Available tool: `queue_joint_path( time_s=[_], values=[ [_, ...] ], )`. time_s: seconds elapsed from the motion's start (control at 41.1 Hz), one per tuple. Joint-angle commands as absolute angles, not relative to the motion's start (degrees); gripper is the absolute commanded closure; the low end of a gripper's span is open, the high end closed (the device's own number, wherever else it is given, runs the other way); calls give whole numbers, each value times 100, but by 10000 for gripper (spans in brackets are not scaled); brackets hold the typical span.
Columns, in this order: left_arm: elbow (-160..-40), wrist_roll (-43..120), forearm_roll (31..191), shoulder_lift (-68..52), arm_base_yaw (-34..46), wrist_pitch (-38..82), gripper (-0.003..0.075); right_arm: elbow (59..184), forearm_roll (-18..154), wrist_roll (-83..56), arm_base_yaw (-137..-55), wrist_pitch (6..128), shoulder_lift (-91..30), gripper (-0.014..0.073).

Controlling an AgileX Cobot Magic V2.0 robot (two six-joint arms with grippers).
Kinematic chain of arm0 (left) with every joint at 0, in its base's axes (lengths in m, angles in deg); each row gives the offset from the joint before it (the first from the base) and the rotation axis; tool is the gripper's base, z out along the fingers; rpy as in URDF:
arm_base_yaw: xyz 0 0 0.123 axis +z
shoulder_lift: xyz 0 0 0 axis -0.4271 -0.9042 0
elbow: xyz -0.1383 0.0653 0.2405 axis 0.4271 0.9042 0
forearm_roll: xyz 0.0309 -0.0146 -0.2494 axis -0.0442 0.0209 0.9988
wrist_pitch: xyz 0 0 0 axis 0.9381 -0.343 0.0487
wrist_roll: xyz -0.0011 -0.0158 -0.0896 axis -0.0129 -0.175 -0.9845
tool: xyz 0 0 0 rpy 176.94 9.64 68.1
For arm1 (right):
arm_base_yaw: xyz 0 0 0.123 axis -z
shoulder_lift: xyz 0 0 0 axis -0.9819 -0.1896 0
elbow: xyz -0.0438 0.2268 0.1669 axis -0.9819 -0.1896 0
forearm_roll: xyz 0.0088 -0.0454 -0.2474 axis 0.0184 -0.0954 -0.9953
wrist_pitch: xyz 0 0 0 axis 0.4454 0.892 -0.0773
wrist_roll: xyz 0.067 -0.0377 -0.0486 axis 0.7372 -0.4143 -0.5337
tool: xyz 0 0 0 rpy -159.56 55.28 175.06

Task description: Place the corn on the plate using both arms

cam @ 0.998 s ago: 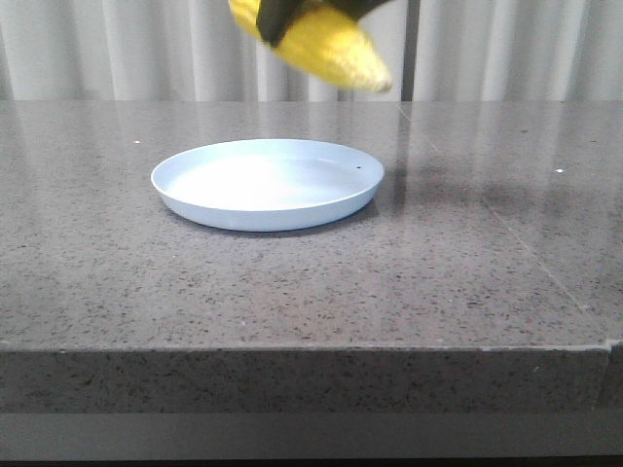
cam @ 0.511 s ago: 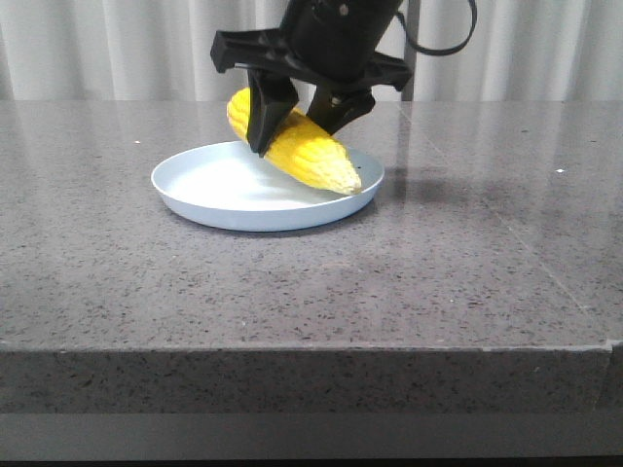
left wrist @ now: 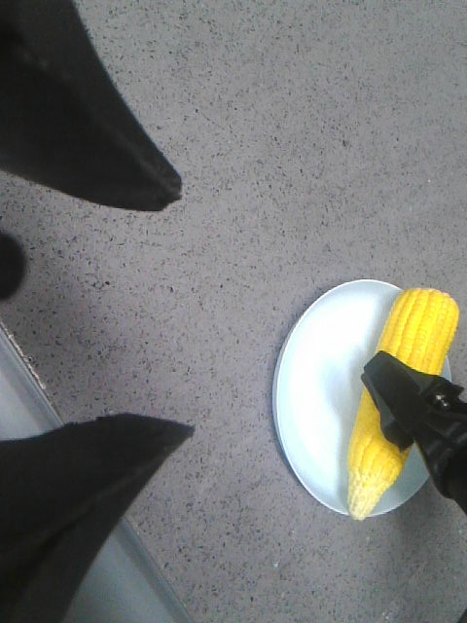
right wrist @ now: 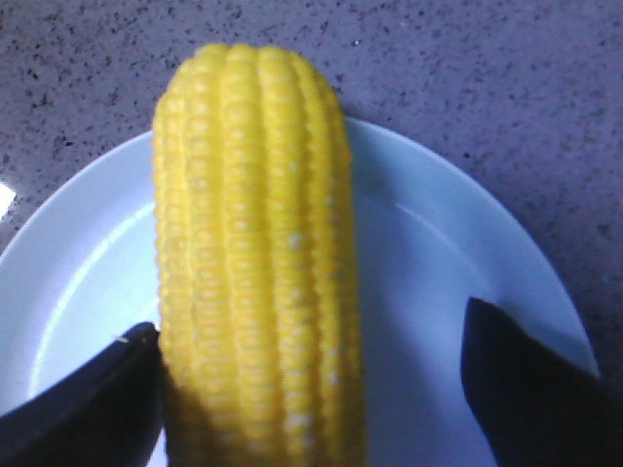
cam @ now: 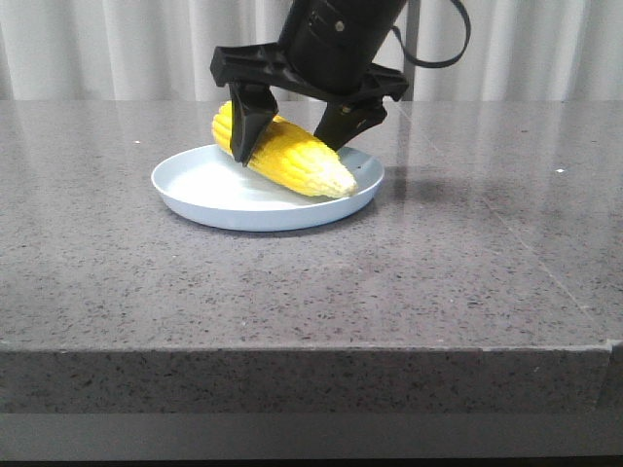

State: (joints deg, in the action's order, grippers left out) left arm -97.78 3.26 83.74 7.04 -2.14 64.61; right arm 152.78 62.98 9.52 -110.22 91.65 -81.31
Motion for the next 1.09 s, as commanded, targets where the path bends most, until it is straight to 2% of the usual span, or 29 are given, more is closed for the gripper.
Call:
queue_joint_path(
  time_s=[0.0, 0.219, 0.584, 0.852, 1.071],
  values=[
    [-9930, 260, 8385, 732, -240, 6096, 281, 15471, 6146, 933, -10998, 9003, -7507, -42],
    [-9930, 260, 8385, 732, -240, 6096, 281, 15471, 5714, 933, -10998, 9363, -6713, -42],
    [-9930, 260, 8385, 732, -240, 6096, 282, 15349, 5644, 312, -10998, 10764, -4984, -42],
    [-9930, 260, 8370, 732, -240, 6092, 282, 13972, 5644, 312, -10998, 10744, -3420, -42],
    [-9930, 260, 8171, 732, -240, 5646, 281, 12731, 5646, 318, -10998, 10744, -2076, -42]
  ],
)
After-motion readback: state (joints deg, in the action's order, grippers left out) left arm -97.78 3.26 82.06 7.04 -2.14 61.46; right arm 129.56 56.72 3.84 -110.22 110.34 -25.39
